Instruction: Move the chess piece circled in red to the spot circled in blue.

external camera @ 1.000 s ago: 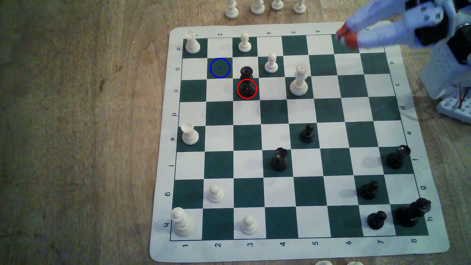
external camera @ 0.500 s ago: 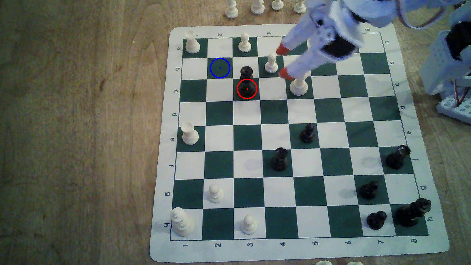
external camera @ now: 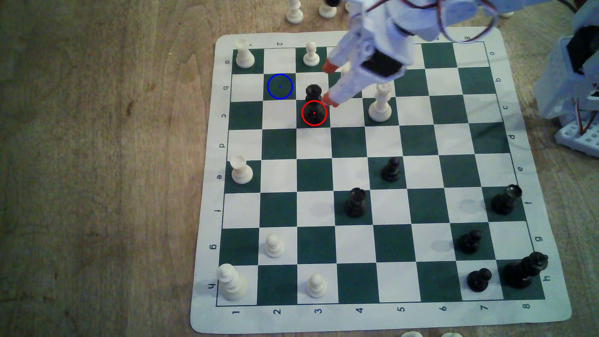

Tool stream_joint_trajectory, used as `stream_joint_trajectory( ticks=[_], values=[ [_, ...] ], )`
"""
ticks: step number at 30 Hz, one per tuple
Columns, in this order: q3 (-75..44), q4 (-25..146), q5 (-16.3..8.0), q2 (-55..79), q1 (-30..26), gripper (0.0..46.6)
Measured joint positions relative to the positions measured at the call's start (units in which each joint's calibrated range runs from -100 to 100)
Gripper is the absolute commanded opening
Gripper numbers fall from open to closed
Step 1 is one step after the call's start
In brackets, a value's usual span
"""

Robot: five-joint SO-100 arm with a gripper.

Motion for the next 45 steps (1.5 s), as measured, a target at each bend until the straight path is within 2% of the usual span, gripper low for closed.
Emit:
stream_joint_trajectory(
  ticks=[11,17,30,36,45],
  values=[
    [-5.0,0.6,-0.6,6.5,-0.4,16.2],
    [-8.0,0.7,-1.8,9.6,-0.4,16.0],
    [-8.0,0.7,-1.8,10.5,-0.4,14.1],
    [-8.0,-0.7,-3.1,12.7,-1.8,14.3],
    [-8.0,-1.9,-3.3,14.0,-2.5,13.4]
  ],
)
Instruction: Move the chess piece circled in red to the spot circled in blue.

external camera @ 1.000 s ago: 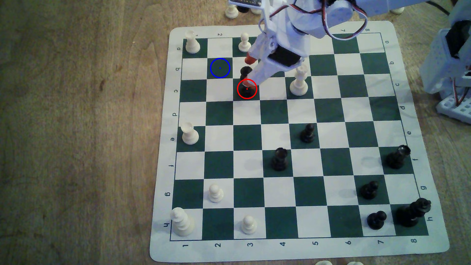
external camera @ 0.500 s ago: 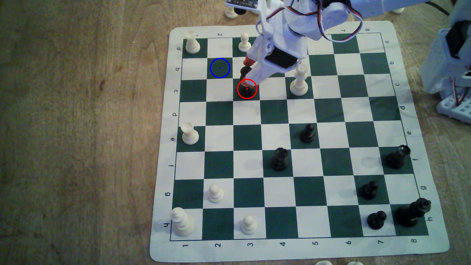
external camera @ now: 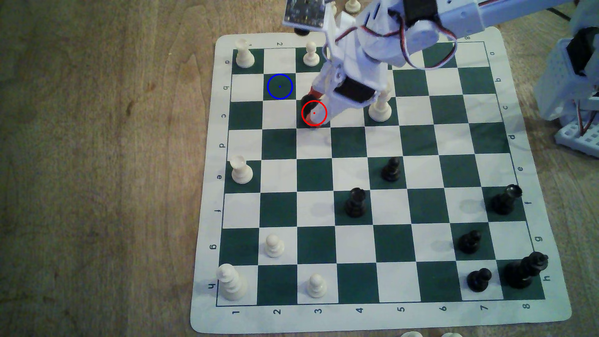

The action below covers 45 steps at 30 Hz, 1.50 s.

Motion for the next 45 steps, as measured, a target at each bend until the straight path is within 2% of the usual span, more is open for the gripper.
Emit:
stream_joint_trajectory(
  ticks=[1,2,3,4,20,25,31,38,45],
  values=[
    [0.0,-0.2,0.0,0.0,0.0,12.7],
    [0.0,-0.3,0.0,0.0,0.0,4.8],
    [0.0,-0.5,0.0,0.0,0.1,0.9],
    [0.0,-0.5,0.0,0.0,0.3,0.3],
    [-0.8,1.6,0.4,-0.8,1.5,0.3],
    [-5.7,4.2,0.4,-2.3,4.8,0.3],
    [-11.6,4.2,0.4,-2.0,6.1,0.3],
    [-19.5,4.2,0.4,7.7,6.4,0.3],
    [-23.0,4.2,0.9,12.0,7.9,0.3]
  ],
)
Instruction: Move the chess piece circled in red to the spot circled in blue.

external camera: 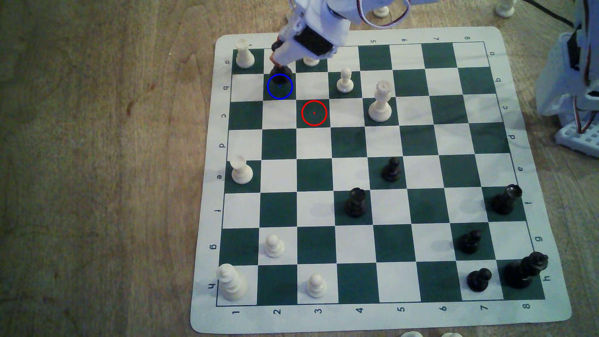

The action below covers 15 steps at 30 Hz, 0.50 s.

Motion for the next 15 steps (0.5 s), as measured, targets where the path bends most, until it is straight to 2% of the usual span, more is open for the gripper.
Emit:
stream_joint_trajectory(
  ticks=[15],
  values=[
    [-0.6,0.0,0.0,2.1,-0.2,0.3]
  ],
)
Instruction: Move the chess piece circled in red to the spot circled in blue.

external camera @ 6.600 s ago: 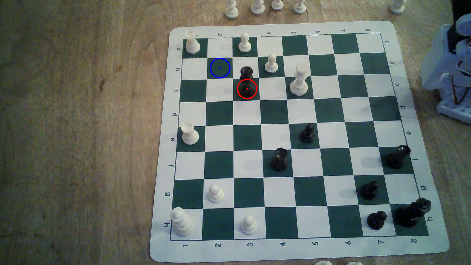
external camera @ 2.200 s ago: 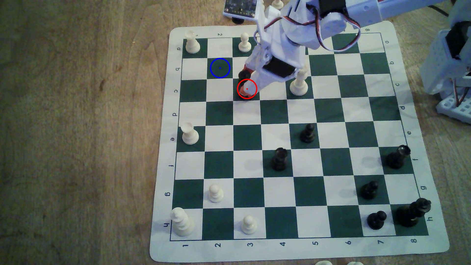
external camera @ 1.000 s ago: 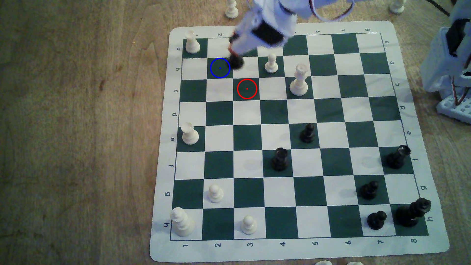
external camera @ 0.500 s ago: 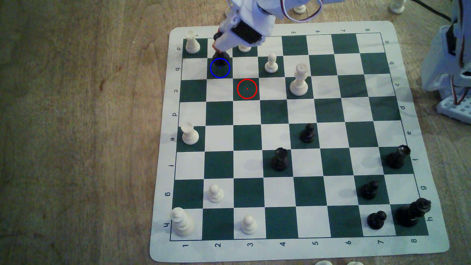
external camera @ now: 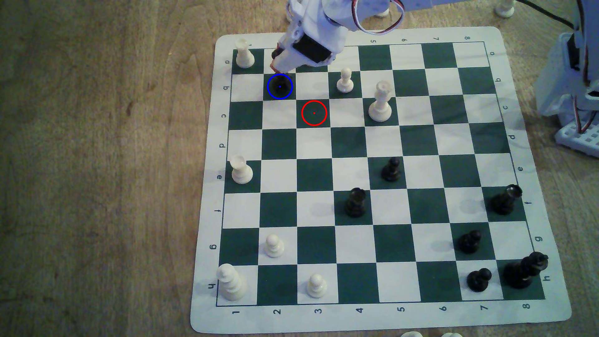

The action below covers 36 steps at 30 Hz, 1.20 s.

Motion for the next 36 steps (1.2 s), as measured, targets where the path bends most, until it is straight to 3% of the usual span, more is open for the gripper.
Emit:
stream_joint_trajectory(
  ticks=[16,18,20,22,31,36],
  values=[
    [-1.4,-1.4,0.0,2.5,0.0,0.5],
    [-1.4,-1.3,0.0,2.5,0.0,6.8],
    [-1.4,-1.3,0.0,2.5,0.0,18.0],
    [-1.4,-1.1,0.0,2.5,0.0,23.1],
    [-1.4,1.0,0.1,2.5,0.0,24.6],
    [4.2,1.1,1.6,-0.2,0.4,24.6]
  ],
)
